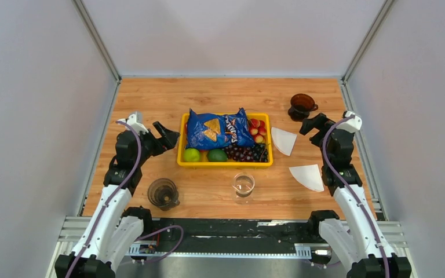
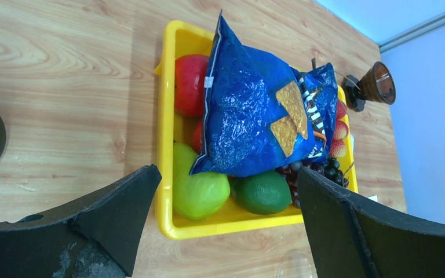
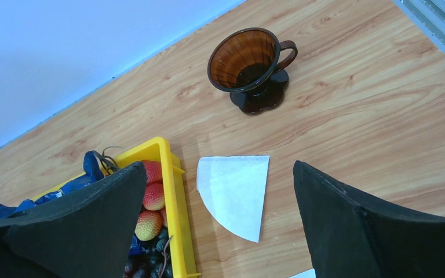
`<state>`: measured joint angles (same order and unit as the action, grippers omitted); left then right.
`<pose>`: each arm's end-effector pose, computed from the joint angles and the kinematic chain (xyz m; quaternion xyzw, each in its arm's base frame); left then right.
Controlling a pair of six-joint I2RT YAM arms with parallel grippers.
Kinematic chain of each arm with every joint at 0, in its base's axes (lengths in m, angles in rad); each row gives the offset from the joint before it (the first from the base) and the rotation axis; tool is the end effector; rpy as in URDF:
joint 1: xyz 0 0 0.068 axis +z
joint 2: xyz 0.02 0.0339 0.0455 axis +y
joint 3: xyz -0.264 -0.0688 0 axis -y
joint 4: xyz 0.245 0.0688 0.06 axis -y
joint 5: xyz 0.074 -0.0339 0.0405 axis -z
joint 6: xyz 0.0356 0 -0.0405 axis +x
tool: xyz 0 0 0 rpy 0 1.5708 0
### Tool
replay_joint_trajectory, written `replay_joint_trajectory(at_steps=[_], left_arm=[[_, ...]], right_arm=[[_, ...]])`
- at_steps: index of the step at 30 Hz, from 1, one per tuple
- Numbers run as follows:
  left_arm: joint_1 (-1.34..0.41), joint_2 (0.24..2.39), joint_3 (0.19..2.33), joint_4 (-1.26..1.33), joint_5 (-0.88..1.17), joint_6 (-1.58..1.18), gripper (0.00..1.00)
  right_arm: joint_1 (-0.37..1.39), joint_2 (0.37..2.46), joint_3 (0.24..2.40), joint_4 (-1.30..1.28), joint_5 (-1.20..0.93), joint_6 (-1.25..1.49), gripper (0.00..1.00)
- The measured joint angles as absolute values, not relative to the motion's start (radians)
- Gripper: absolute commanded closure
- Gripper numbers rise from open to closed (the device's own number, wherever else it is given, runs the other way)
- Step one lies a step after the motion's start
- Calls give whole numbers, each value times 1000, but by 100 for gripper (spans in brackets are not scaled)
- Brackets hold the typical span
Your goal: Place the coffee filter in the dripper
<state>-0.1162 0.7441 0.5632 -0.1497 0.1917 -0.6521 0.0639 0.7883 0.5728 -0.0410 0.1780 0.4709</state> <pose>0.1786 -0.0277 0.2719 -0.1608 0.7959 -0.2890 0.5071 0.1915 0.0059 0.2793 0.2125 0.7614 0.0929 0.6054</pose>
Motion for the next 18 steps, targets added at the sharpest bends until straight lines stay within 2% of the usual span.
replay_joint_trajectory(at_steps=[12,18], left_arm=[[-116,736,608,-298,184,-648,0],[-116,756,664,-499,153,-649,0]], right_arm=[[64,764,569,-50,22,470,0],[64,765,570,-50,-63,470,0]])
